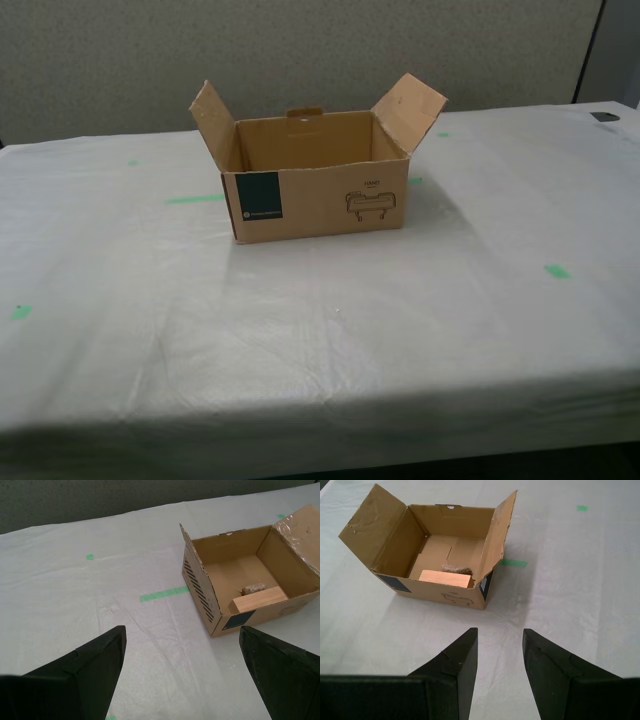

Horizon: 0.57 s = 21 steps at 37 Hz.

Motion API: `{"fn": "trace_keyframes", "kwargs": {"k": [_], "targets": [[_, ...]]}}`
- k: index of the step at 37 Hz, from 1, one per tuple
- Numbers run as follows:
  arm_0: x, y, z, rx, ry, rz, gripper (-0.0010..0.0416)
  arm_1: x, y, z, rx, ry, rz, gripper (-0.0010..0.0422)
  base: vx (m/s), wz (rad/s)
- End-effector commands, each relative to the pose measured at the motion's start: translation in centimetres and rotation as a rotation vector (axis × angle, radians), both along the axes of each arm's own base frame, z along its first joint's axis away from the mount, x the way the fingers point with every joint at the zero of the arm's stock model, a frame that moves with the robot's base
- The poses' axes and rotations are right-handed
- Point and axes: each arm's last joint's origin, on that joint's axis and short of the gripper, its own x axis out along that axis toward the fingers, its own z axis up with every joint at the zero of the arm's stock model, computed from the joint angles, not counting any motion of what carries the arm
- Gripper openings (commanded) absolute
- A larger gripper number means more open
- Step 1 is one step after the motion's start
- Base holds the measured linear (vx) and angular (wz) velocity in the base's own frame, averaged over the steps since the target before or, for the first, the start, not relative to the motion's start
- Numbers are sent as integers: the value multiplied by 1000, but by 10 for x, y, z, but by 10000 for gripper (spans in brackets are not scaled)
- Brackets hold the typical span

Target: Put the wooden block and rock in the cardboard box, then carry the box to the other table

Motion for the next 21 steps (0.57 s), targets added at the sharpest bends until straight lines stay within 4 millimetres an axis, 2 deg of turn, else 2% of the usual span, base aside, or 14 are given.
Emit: {"fn": "trace_keyframes", "kwargs": {"k": [1,21], "targets": [[0,0,0,1,-1,-3,121,0,0,0,-2,0,-2,307,0,0],[0,0,0,1,-1,-3,121,0,0,0,-2,0,-2,307,0,0]]}}
